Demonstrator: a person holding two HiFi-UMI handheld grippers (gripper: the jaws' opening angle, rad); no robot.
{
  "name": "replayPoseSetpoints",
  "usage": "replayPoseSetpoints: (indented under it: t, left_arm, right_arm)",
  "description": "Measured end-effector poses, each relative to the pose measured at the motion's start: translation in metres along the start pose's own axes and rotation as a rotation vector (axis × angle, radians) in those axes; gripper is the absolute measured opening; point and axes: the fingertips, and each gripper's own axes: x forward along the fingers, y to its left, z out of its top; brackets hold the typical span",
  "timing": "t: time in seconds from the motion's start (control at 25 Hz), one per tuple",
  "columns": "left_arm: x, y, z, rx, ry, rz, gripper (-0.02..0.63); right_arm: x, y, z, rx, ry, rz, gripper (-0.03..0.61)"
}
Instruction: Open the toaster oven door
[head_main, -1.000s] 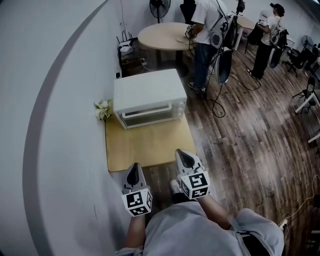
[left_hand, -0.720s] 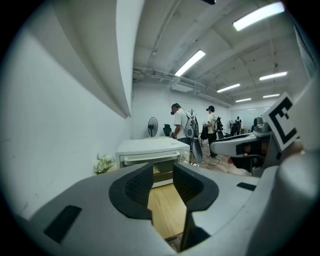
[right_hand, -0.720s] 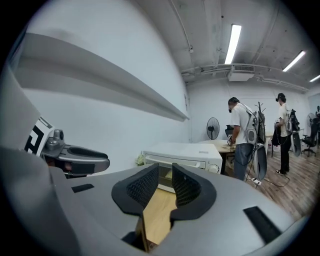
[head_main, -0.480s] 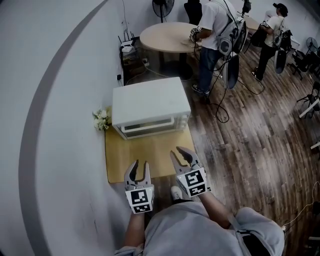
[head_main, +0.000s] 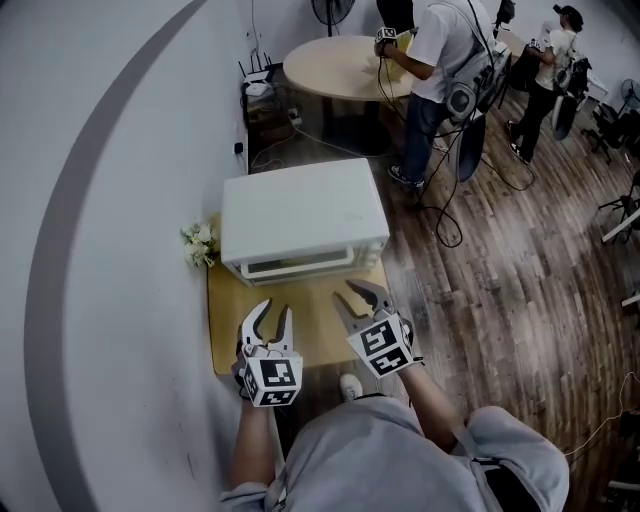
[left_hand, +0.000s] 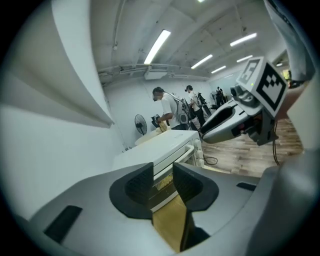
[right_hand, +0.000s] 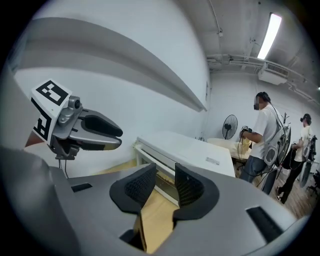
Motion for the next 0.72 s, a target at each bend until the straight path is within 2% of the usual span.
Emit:
replayPoseSetpoints:
  t: [0.16, 0.4, 0.72]
  left_arm:
    - [0.022, -0.001, 0.001, 0.089, 0.051, -0.046, 0.115]
    - [0.056, -0.007, -0.008, 0.207, 0.136, -0.131, 0.120]
    - [0.092, -0.008, -0.023, 0.321, 0.234, -0.215, 0.121]
  right_arm:
    - [0.018, -0.008, 0.002, -0.060, 0.043, 0.025, 0.094]
    - [0.047, -0.009, -0.006, -0.213, 0.151, 0.109, 0.095]
    - [0.076, -0.013, -0.022, -0.334, 0.272, 0.206, 0.095]
